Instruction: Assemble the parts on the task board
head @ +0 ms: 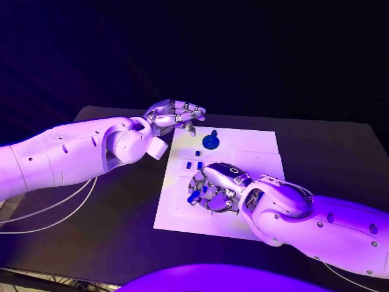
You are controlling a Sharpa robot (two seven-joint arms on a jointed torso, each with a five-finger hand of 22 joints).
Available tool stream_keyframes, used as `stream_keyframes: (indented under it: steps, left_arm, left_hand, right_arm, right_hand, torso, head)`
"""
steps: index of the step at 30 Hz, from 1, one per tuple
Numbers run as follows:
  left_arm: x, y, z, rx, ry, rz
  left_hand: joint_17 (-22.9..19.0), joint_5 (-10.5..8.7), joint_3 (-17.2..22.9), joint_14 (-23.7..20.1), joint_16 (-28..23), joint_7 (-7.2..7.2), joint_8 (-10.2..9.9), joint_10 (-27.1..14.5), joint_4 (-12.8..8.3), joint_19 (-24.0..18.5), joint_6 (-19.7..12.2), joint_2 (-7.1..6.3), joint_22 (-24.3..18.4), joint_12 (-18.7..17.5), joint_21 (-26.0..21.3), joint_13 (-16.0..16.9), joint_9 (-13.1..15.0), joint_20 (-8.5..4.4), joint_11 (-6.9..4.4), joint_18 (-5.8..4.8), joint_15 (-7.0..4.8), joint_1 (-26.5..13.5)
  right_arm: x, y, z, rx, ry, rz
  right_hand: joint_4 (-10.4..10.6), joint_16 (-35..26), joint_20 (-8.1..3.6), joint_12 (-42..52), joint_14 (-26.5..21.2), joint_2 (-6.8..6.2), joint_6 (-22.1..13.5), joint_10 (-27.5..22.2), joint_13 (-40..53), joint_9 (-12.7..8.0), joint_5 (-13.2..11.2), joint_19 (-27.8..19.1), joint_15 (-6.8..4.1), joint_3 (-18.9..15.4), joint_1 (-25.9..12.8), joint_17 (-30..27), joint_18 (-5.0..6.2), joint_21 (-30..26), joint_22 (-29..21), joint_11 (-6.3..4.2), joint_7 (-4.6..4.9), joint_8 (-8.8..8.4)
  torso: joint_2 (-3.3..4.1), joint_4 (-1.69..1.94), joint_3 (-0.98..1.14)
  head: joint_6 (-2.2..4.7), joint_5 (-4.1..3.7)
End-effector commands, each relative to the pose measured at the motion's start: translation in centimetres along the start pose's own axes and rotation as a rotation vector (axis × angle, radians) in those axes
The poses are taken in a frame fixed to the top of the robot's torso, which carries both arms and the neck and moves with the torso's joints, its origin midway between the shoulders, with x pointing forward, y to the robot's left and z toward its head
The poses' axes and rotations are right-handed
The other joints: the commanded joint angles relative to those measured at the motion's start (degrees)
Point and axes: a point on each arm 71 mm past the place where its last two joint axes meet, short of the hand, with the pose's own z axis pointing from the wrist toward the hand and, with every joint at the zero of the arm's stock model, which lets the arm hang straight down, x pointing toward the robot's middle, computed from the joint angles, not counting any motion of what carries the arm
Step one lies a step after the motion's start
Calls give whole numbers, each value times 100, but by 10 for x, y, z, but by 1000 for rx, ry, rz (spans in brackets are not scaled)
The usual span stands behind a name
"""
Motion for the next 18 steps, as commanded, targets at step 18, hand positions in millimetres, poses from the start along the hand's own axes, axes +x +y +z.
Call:
stream_keyframes:
  steps: [18]
  left_arm:
    - [3,-1,0,9,24,-10]
  left_hand:
    - [-11,-2,-18,-31,33,99,40,-18,-6,32,35,-17,-4,34,-31,10,5,-1,-18,80,1,34]
  right_arm:
    - [8,-8,4,31,33,-102]
  right_hand:
    - [-28,-24,-17,3,153,66,-19,54,10,7,10,39,3,12,92,-14,-91,-30,676,-31,27,-37]
  torso:
    - [0,-1,2]
  head:
    - [-34,7]
